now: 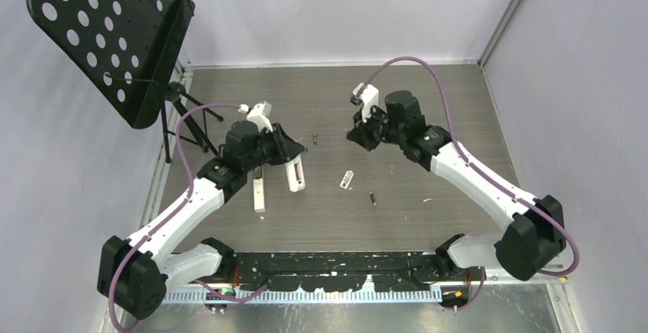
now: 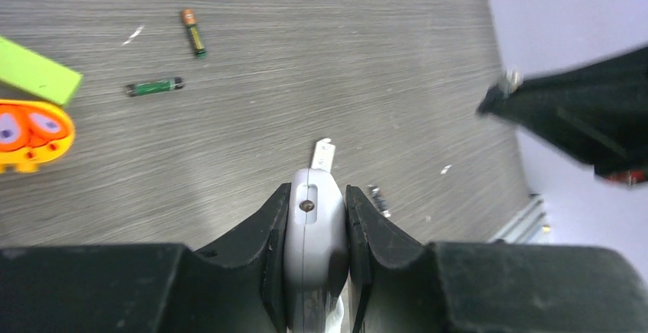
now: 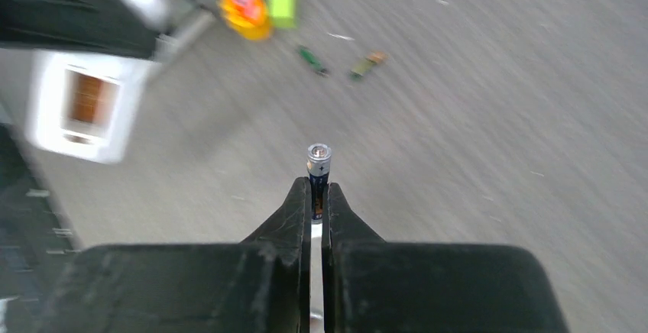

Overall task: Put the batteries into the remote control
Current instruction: Load the battery into the remote control.

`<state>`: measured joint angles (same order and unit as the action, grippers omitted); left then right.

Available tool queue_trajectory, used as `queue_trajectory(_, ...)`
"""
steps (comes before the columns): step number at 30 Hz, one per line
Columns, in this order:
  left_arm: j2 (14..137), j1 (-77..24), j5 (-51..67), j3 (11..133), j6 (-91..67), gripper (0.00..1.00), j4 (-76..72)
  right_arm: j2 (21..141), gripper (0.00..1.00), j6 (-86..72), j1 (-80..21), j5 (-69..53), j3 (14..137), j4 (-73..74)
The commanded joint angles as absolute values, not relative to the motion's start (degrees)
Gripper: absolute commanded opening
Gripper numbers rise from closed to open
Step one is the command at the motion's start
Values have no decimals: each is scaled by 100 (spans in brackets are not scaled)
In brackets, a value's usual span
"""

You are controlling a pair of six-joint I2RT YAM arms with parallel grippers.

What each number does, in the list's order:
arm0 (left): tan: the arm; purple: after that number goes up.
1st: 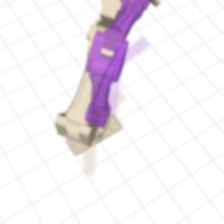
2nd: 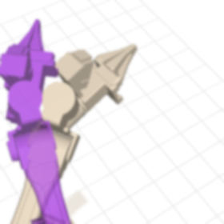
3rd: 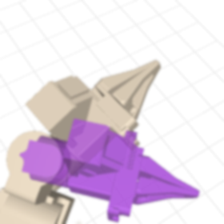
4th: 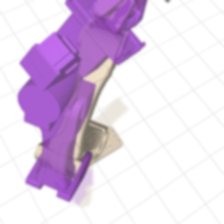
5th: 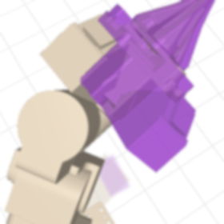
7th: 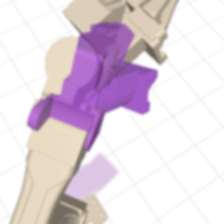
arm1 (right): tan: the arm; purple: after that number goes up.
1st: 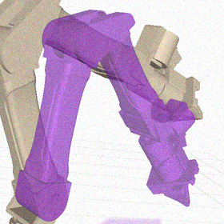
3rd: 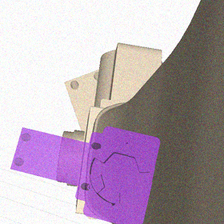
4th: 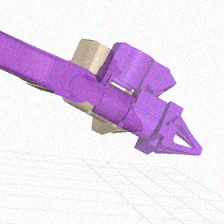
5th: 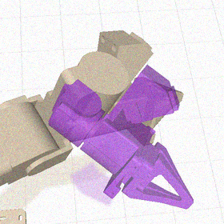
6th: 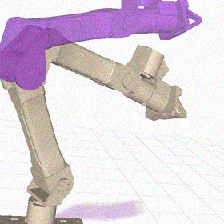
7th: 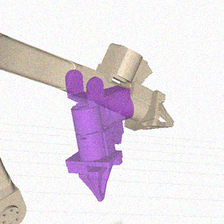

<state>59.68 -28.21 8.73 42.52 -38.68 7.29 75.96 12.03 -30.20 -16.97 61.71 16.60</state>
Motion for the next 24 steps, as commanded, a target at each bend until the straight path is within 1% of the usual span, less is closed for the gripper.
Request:
queue_trajectory(1,6213,-2624,1914,4542,-4415,0,-482,7409,0,-1252,-3399,-2127,6227,1128)
queue_trajectory(5,6409,-2619,2350,4230,-4611,0,-1685,6998,0,-1965,-4204,-1427,5571,479)
queue_trajectory(8,6512,-2619,2635,3903,-4713,0,-2616,6778,0,-2701,-4524,-606,5214,-53)
queue_trajectory(10,6561,-2619,2678,3794,-4758,0,-2913,6755,0,-3053,-4698,-181,5076,-341)
queue_trajectory(16,6564,-2619,2602,3678,-4796,0,-3028,6678,0,-3089,-5239,598,4923,-956)
queue_trajectory(24,6417,-2619,2463,3704,-4931,0,-2781,6997,1,-2629,-5674,1087,5234,-840)
